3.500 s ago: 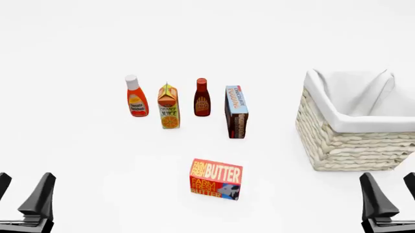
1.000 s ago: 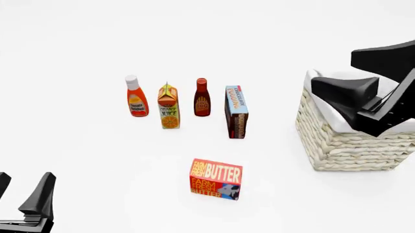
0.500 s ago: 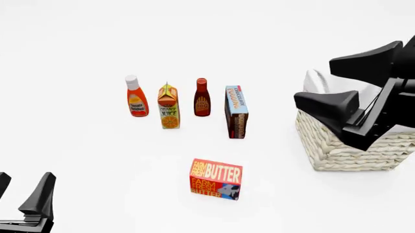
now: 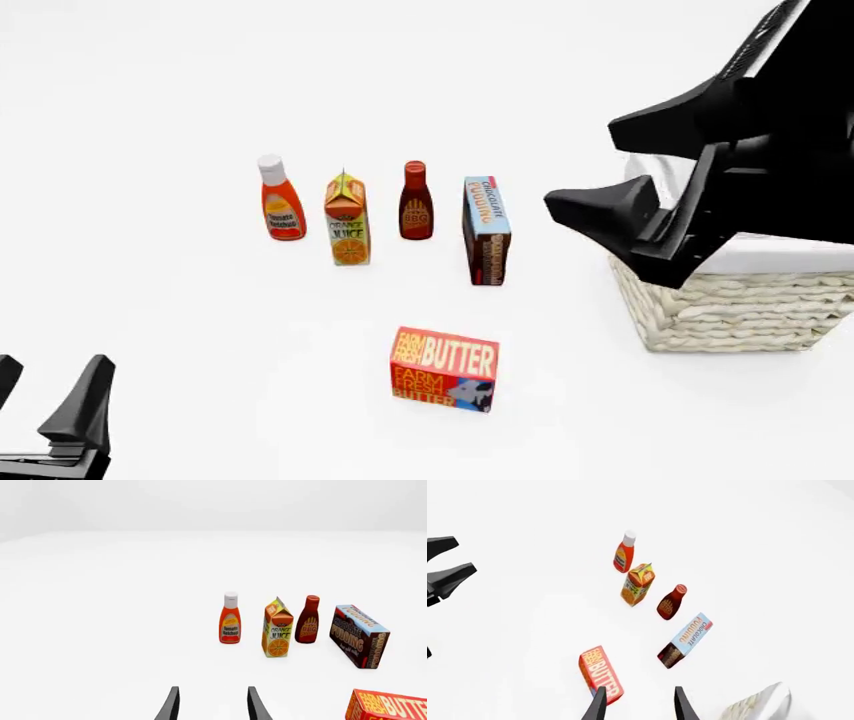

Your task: Pick the butter and place it in the basket.

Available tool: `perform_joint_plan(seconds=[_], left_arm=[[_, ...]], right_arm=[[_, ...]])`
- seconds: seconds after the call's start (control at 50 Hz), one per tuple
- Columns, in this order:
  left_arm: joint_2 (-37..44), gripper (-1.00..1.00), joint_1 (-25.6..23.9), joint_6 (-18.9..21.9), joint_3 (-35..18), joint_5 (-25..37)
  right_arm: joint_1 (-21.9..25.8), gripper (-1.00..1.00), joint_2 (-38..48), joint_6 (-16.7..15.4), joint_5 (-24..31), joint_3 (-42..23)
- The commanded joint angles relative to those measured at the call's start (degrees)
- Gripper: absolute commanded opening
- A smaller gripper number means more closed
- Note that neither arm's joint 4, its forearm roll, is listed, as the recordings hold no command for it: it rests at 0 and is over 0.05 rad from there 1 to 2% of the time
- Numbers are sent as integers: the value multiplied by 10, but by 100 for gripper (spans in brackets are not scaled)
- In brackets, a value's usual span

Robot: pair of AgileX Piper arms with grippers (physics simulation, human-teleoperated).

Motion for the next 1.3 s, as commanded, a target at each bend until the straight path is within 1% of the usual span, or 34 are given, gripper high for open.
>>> perform_joint_plan(seconds=[0.02, 0.3, 0.46, 0.58, 0.7, 0.72, 1.3], left_arm=[[0, 100, 0, 0, 0, 0], [0, 100, 0, 0, 0, 0], [0, 100, 0, 0, 0, 0], [0, 100, 0, 0, 0, 0], [0, 100, 0, 0, 0, 0], [0, 100, 0, 0, 0, 0], [0, 100, 0, 0, 0, 0]], right_arm=[[8, 100, 39, -19, 9, -29], [13, 100, 79, -41, 44, -70], [25, 100, 90, -41, 52, -73], [25, 100, 110, -38, 57, -92], [29, 100, 129, -43, 65, -99], [28, 100, 157, -46, 62, -108], [38, 100, 168, -47, 57, -100]])
